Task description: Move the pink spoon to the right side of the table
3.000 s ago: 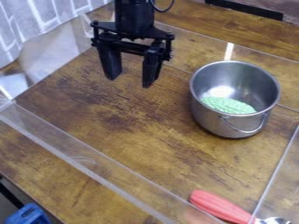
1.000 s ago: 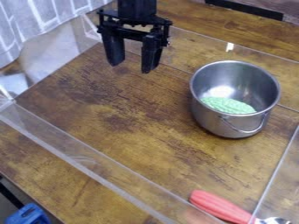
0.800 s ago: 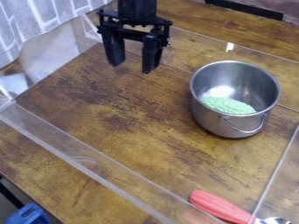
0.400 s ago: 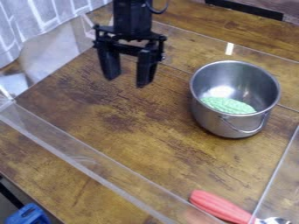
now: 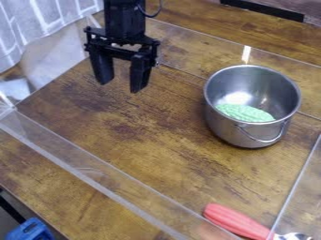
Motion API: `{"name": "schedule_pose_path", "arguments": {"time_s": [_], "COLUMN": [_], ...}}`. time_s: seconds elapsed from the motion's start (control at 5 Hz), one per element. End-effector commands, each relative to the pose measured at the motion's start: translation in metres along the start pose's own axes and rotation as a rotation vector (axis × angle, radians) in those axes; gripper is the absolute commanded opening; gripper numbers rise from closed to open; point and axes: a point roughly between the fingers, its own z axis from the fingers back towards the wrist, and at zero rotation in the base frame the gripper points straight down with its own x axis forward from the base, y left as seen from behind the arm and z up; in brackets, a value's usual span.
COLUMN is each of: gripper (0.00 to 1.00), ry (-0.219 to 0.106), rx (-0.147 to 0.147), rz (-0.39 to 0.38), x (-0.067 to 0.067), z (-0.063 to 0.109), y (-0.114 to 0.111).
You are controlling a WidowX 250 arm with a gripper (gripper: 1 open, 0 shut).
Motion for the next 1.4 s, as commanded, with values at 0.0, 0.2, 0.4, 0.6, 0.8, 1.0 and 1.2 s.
{"name": "schedule_pose_path", "arguments": {"time_s": [0.0, 0.2, 0.4, 0.6, 0.8, 1.0, 1.2], "gripper": [1.0, 1.0, 1.0, 1.0, 1.0, 1.0, 1.0], "ry": [-0.063, -0.056, -0.048, -0.055, -0.05, -0.04, -0.04], "rx": [0.014, 0.021, 0.026, 0.028, 0.026, 0.023, 0.021], "rz": [-0.002, -0.002, 0.0, -0.01, -0.016, -0.01, 0.01], "x": [-0.002, 0.003, 0.008, 0.016, 0.019, 0.021, 0.023], "z": [0.019, 0.02, 0.022, 0.023, 0.019, 0.023, 0.03], "y": [0.01, 0.007, 0.004, 0.008, 0.015, 0.017, 0.016]}}
